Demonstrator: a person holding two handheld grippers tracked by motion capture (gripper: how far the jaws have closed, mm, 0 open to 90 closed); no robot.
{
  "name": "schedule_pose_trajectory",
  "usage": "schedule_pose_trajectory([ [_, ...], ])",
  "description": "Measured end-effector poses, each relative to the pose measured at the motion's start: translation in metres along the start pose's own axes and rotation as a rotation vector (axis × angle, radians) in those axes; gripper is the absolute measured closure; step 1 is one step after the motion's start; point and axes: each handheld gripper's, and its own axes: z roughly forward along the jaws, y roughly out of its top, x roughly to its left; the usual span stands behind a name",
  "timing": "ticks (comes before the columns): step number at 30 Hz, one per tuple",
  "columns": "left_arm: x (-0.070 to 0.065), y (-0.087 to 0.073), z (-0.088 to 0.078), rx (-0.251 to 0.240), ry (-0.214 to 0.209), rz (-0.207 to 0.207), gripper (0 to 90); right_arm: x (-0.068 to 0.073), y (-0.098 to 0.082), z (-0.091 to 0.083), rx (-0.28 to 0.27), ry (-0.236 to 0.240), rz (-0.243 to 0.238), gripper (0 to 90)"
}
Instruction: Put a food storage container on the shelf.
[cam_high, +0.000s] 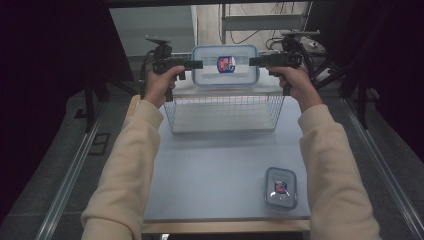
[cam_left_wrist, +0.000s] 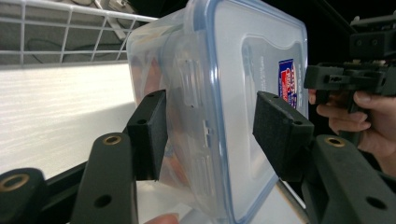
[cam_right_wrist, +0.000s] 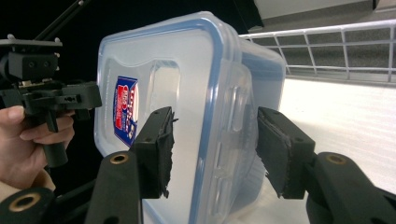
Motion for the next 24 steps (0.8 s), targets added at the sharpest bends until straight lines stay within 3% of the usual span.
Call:
schedule_pose_trajectory([
  [1,0.002,0.000,0.001,0.003,-0.004,-0.009,44.5,-0.002,0.000,0.002,-0.005,-0.003,0.028,46.2],
  [3,0.006,0.001,0.004,0.001,-0.014,-0.037,43.9,-0.002,0.000,0.003,-0.001,-0.009,0.032,45.5],
  [8,0.014,-0.001,0.010,-0.008,-0.013,-0.076,39.5,0.001,-0.001,0.009,-0.003,-0.093,0.047,41.9],
  [9,0.015,-0.002,0.012,-0.003,0.003,-0.070,39.5,0.001,-0.001,0.009,-0.003,-0.093,0.047,41.9],
  [11,0.015,-0.003,0.013,-0.012,-0.002,-0.068,41.0,0.004,-0.002,0.011,0.000,-0.138,0.032,39.9],
  [16,0.012,-0.004,0.013,-0.025,0.034,-0.058,34.1,0.005,-0.006,0.009,-0.021,-0.137,0.042,39.4],
  [18,0.007,-0.005,0.009,-0.054,0.065,-0.026,35.3,0.008,-0.006,0.004,-0.037,-0.137,0.031,38.6],
  [24,-0.007,-0.013,-0.011,-0.067,0.081,0.032,42.0,0.013,-0.010,-0.018,-0.060,-0.126,0.005,38.4],
])
